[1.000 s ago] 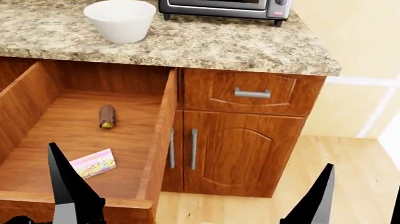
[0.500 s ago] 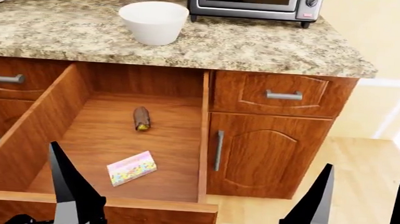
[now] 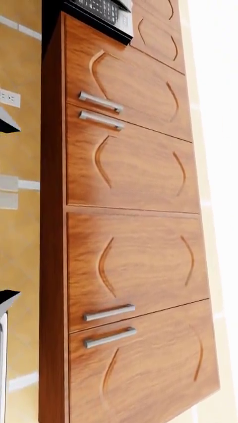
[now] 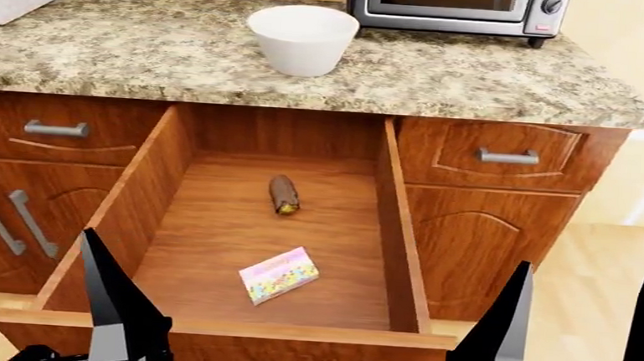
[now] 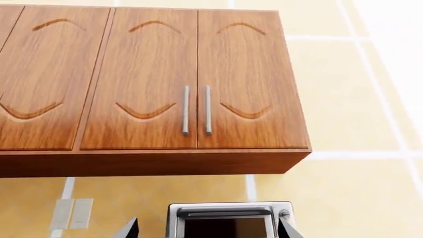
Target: Place the bar in the bowl and close the drawer.
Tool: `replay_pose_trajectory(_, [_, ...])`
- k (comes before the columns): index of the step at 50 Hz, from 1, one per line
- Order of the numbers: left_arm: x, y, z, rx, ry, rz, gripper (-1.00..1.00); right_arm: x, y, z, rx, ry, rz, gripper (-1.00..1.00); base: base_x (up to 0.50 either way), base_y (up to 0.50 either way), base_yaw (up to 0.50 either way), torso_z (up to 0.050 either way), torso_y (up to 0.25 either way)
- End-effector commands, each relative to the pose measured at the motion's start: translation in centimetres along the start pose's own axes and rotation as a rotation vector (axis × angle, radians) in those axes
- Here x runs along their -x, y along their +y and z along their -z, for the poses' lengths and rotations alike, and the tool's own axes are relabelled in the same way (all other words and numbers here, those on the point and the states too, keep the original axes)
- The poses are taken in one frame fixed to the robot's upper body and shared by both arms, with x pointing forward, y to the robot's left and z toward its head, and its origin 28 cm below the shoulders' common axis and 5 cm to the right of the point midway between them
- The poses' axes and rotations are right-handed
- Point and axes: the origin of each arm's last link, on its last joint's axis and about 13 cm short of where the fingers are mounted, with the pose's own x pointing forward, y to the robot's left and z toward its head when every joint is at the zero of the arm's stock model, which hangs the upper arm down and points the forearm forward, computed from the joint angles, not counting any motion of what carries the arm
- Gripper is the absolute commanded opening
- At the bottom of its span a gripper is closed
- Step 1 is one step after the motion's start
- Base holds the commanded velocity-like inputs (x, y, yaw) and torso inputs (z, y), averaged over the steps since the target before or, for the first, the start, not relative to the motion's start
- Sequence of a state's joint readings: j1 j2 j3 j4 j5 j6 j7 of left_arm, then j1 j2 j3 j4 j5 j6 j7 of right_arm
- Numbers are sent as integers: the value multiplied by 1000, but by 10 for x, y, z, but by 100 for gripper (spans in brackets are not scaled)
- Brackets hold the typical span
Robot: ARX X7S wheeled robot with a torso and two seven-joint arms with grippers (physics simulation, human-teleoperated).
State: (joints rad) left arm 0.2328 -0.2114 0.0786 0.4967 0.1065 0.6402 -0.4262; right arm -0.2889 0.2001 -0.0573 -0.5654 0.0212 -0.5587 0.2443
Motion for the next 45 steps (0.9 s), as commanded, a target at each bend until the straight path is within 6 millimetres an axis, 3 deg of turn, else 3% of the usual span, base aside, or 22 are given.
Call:
replay_pose_trajectory(1, [0, 0, 0, 1, 0, 0, 100, -1, 1, -1, -1, 0, -6, 100, 0, 352, 0, 0, 0])
replay_pose_trajectory(45, [0, 0, 2, -6, 9, 8, 100, 3, 3, 4, -24, 25, -21, 100, 0, 370, 0, 0, 0])
